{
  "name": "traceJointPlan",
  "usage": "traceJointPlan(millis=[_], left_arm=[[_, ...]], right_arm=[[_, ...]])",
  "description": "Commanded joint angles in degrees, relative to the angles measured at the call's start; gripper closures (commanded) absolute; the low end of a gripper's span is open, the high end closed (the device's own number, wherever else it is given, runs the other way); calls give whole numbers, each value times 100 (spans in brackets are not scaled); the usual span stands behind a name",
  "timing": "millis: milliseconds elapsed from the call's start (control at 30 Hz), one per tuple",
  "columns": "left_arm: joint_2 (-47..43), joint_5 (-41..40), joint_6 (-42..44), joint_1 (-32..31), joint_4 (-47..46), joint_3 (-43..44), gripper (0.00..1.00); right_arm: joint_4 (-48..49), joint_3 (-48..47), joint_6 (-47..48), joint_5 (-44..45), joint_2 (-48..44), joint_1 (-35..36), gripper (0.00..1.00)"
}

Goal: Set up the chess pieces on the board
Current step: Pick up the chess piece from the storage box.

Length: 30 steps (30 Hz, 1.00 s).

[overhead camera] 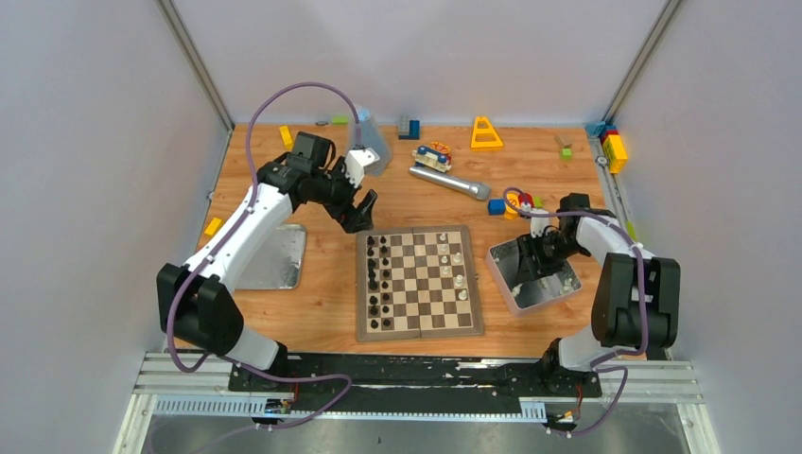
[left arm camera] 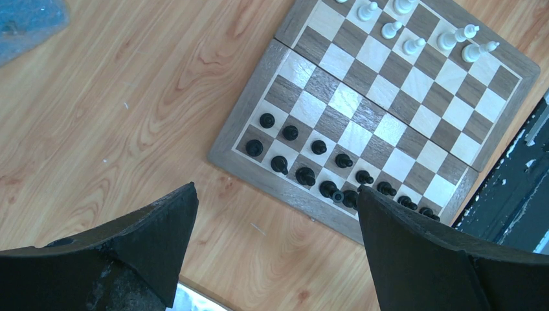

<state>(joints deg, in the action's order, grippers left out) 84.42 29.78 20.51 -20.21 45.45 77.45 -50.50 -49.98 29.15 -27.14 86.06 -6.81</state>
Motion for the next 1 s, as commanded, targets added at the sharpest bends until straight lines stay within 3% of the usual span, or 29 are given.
traceJointPlan(millis=[0, 967], left_arm=[[113, 137, 74, 34, -156, 270, 0], [83, 143, 15, 30, -220, 216, 0]], right_arm=[[132, -346, -100, -551, 257, 4, 56], [-142, -433, -232, -547, 781, 4, 71]])
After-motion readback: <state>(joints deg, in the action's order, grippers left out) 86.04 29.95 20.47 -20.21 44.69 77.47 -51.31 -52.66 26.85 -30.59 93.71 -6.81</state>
